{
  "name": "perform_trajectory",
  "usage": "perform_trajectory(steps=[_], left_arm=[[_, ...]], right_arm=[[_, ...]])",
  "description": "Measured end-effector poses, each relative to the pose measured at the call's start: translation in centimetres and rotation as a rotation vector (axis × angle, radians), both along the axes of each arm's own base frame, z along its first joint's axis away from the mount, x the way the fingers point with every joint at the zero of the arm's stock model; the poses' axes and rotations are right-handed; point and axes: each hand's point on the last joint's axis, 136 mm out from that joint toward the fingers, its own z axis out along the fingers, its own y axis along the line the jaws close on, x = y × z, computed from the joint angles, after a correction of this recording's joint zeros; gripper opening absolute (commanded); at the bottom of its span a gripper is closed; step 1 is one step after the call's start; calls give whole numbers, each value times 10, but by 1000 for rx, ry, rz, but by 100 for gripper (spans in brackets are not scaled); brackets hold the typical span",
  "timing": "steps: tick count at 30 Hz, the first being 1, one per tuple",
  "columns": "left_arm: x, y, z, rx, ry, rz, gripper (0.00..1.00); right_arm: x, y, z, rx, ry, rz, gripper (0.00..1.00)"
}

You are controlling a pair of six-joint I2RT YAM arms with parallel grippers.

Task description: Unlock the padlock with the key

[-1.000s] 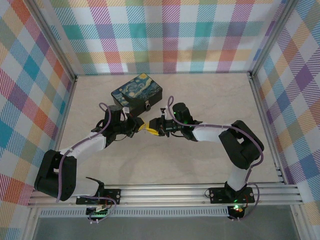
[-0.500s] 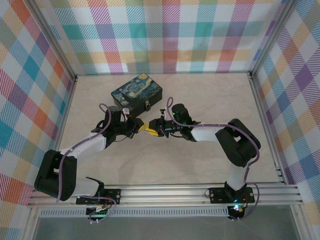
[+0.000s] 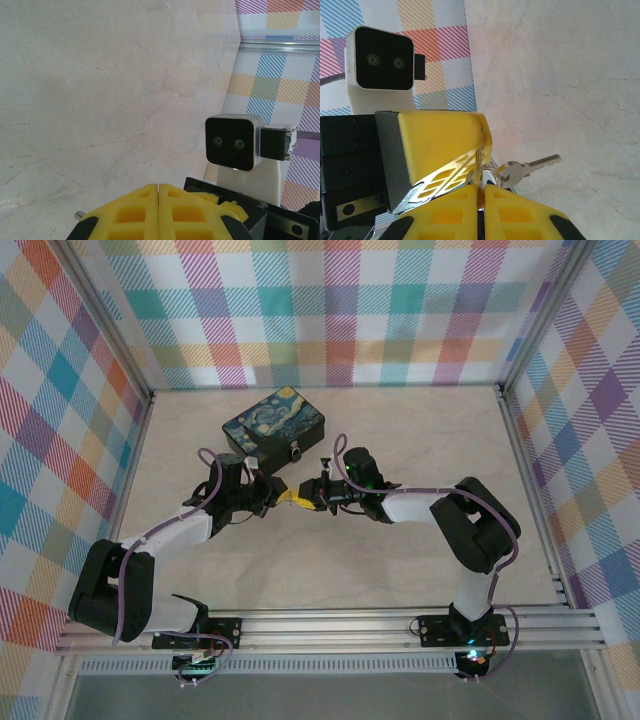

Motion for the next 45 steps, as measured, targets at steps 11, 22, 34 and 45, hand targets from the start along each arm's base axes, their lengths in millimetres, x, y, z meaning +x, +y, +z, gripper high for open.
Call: perform_trajectory(steps=[11,22,34,45], left_arm=[[0,1,-2,12,0,2,35],[-11,12,2,209,-23,-107,47],[-17,9,3,210,54,-138,52],[-23,-2,-3,120,247,-124,52]], right_arm=[[-1,-3,-10,-48,-57,18,4],[-4,-27,2,-292,-343,140,3],[-8,-49,-9,-470,-596,281,3],[-24,-30,-11,-562,-877,401,3]])
